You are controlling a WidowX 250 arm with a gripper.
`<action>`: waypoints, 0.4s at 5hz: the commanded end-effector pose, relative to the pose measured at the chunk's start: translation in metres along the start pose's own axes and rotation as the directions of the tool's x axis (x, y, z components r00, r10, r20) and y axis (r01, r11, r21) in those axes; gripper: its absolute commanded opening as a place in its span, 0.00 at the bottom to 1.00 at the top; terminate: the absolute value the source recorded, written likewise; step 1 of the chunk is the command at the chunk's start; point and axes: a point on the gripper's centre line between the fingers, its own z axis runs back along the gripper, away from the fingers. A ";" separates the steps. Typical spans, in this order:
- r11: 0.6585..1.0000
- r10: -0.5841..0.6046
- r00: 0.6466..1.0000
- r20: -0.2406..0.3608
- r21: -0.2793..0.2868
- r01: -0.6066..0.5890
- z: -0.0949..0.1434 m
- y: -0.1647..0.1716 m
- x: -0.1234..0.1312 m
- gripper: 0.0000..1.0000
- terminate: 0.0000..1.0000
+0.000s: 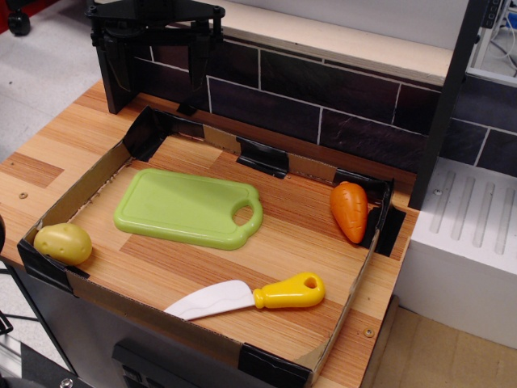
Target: Put knife on cutting board
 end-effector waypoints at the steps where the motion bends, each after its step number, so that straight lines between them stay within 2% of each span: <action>1: 1.000 0.000 1.000 0.000 0.000 0.000 0.000 0.000 0.000 1.00 0.00; 2: 0.973 -0.223 0.959 0.176 -0.021 0.230 -0.007 -0.022 -0.016 1.00 0.00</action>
